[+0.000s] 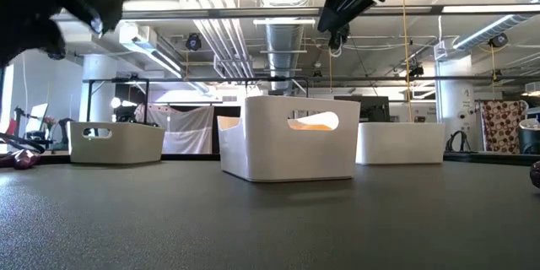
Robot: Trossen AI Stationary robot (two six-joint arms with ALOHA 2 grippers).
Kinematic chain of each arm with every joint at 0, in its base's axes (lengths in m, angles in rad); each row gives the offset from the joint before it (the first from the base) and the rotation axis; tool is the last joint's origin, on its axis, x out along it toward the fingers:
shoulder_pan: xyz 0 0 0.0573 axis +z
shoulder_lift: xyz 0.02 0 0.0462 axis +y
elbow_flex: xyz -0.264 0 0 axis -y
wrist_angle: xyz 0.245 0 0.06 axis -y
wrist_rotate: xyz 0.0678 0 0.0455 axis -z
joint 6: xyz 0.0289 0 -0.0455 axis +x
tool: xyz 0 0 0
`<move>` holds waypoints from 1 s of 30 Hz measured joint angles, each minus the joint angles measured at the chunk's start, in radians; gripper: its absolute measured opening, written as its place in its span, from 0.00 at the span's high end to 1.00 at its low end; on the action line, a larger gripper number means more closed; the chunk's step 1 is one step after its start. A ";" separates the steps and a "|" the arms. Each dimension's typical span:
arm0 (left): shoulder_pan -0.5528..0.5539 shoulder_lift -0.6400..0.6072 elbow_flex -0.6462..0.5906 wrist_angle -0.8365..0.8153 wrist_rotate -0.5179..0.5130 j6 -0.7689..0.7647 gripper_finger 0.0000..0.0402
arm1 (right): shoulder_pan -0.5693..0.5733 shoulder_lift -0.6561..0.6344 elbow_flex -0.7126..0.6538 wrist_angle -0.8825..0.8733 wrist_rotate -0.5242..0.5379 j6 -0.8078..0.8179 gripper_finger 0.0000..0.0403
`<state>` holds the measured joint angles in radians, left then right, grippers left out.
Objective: Sort produce into baskets
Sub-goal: Put the garlic into the top white bin
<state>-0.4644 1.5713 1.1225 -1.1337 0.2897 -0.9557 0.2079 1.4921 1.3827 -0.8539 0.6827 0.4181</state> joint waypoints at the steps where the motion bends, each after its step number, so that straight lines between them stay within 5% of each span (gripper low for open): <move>1: 0.001 0.016 -0.003 0.001 0.028 0.005 0.48 | 0.001 0.000 0.000 0.000 0.000 0.000 0.46; 11: -0.006 0.000 -0.127 0.137 0.203 -0.070 0.48 | -0.005 0.000 0.000 0.050 0.002 -0.001 0.46; 30: -0.052 0.000 -0.308 0.451 0.288 -0.243 0.48 | 0.069 0.000 -0.002 0.042 -0.009 0.068 0.46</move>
<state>-0.5163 1.5716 0.8145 -0.6828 0.5781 -1.1982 0.2768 1.4921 1.3802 -0.8122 0.6735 0.4865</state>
